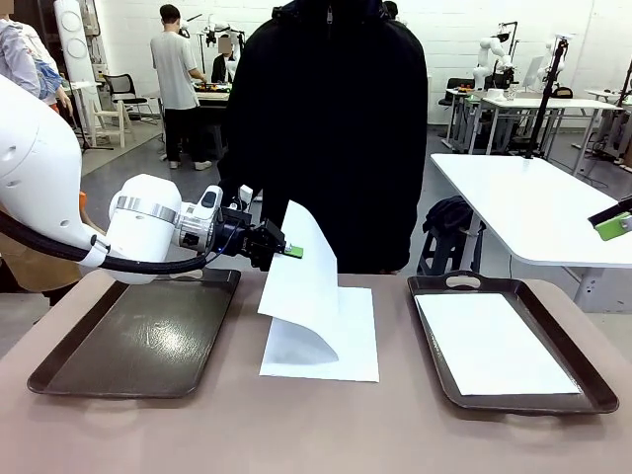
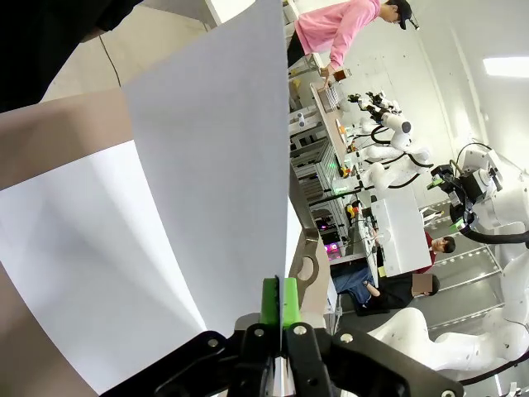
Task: Sort the A4 documents.
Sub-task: Place the A4 Paper in the designated Handle tray.
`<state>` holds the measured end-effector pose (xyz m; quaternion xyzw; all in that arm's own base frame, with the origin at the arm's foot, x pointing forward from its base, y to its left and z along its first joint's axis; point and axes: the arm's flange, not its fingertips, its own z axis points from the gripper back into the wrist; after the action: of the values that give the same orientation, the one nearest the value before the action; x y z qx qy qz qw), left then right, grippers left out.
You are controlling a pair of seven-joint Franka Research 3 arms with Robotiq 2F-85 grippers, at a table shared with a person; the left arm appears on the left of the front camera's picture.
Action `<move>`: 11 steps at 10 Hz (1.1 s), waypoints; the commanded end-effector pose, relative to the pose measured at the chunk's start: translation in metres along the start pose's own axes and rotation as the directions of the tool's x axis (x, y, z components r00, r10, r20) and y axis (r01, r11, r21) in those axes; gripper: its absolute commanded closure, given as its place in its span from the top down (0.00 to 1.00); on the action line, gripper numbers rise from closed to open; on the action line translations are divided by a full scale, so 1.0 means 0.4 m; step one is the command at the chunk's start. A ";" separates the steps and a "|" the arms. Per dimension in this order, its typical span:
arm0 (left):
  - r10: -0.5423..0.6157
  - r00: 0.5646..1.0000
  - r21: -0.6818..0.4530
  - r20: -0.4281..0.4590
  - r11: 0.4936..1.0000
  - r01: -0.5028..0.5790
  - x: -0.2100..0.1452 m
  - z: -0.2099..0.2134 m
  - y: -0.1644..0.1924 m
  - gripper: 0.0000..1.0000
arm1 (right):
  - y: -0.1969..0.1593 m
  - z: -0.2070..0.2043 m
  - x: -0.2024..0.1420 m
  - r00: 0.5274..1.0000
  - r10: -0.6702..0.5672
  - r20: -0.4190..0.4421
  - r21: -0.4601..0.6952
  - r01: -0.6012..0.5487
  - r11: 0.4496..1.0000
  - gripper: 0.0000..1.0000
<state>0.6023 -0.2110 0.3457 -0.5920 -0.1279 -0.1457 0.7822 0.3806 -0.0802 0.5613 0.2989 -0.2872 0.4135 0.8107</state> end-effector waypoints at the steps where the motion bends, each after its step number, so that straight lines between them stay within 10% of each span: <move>1: 0.000 1.000 0.001 0.001 1.000 0.000 0.001 0.000 0.001 0.00 | 0.000 -0.001 -0.001 1.000 0.000 0.001 -0.002 0.000 1.000 1.00; 11: 0.028 0.988 0.144 -0.152 0.990 -0.006 -0.061 0.335 -0.159 0.01 | 0.000 -0.001 -0.001 1.000 0.000 0.001 -0.002 0.000 1.000 1.00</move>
<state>0.5520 -0.1065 0.4320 -0.5197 -0.0902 -0.1909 0.8278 0.3806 -0.0805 0.5612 0.2990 -0.2873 0.4132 0.8108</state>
